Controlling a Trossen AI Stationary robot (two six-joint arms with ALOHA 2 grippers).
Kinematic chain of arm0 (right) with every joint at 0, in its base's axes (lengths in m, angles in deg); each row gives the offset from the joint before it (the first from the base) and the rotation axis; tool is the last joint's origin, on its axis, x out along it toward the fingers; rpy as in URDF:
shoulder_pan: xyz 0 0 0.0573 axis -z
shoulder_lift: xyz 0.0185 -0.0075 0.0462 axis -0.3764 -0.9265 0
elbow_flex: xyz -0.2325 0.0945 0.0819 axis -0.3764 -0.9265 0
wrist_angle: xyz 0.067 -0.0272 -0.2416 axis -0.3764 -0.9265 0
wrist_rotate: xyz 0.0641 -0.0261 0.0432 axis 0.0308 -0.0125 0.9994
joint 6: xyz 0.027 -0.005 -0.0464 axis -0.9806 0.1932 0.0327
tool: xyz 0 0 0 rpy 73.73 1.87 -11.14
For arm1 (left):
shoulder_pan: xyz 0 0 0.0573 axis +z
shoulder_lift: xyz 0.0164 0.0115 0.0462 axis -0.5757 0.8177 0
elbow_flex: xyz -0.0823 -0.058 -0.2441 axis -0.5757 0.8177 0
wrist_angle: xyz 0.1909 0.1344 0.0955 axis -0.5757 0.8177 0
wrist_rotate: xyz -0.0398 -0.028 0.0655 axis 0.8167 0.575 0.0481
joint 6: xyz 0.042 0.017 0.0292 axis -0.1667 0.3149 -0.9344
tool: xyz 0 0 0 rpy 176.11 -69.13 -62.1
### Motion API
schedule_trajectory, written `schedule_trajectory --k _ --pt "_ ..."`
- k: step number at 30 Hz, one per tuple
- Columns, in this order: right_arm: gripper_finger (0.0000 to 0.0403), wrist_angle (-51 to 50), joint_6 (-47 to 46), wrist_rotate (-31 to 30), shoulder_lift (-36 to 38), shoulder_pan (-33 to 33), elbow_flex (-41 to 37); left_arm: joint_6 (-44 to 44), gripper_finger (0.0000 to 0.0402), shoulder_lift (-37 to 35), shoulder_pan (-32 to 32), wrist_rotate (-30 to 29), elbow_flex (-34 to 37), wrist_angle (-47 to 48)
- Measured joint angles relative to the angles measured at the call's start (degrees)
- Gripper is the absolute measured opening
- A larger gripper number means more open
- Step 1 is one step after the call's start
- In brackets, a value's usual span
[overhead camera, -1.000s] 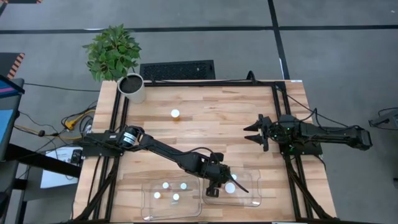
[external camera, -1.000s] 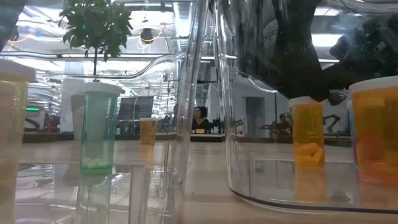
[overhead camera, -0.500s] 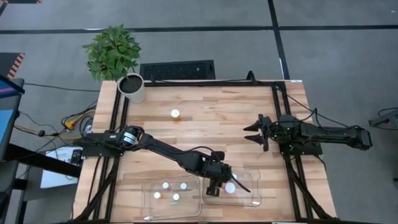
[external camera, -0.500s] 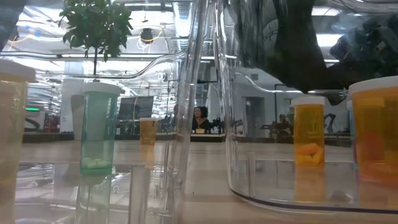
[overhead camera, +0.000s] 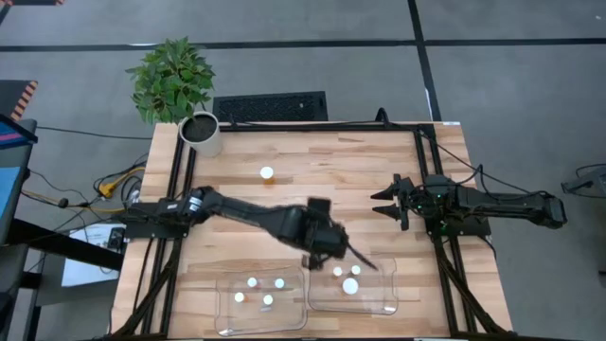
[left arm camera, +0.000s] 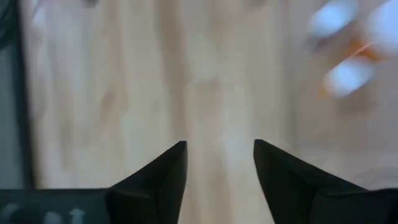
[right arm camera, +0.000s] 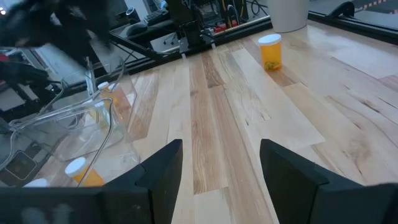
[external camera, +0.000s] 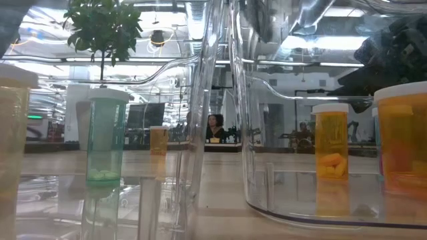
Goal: Pick and place medicine bottles into bin by pill shape (circle, oval)
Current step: Put the orange capsule bottle into the right transparent bin
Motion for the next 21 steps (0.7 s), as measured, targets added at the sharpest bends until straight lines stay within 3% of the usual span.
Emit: schedule_trajectory --k 6,9,14,18,21 --pt "0.0225 0.00 0.01 0.00 -0.01 0.00 0.01 3.87 0.0254 -6.38 5.39 -5.16 5.70 13.97" --pt "0.0225 0.00 0.01 0.00 -0.01 0.00 0.02 5.19 0.0298 -11.53 8.74 -9.95 12.51 13.50" --pt "0.0225 -0.02 0.01 0.00 -0.01 0.00 0.02 2.63 0.0338 -25.81 15.35 -7.34 35.62 -3.23" --pt "0.0225 -0.02 -0.01 0.00 -0.05 0.00 0.00 0.71 0.0340 -39.16 22.63 -1.76 57.91 -20.30" --pt "0.0225 -0.01 0.01 0.00 -0.06 0.00 0.00 -0.79 0.0341 -45.92 28.13 3.83 69.19 -30.19"
